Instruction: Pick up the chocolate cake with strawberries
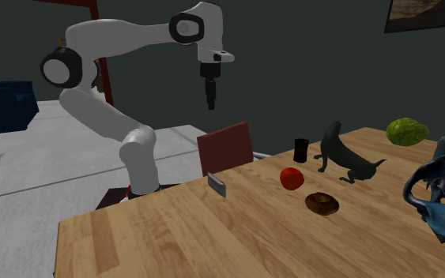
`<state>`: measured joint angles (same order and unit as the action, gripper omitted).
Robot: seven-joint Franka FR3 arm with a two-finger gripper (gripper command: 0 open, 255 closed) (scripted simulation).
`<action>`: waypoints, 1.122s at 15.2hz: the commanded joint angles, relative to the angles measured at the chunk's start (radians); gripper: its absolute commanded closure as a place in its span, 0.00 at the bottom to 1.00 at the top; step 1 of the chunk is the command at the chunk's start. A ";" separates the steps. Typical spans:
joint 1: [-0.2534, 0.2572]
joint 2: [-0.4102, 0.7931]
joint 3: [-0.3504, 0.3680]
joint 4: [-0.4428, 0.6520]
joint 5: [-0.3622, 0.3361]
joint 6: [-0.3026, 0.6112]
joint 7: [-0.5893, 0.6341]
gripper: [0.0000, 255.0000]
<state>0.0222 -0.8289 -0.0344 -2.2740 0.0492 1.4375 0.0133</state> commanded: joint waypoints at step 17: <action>-0.359 0.051 -0.038 -0.352 -0.125 0.460 0.466 0.00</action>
<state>-0.3131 -0.7876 -0.0721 -2.6108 -0.0687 1.8673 0.4434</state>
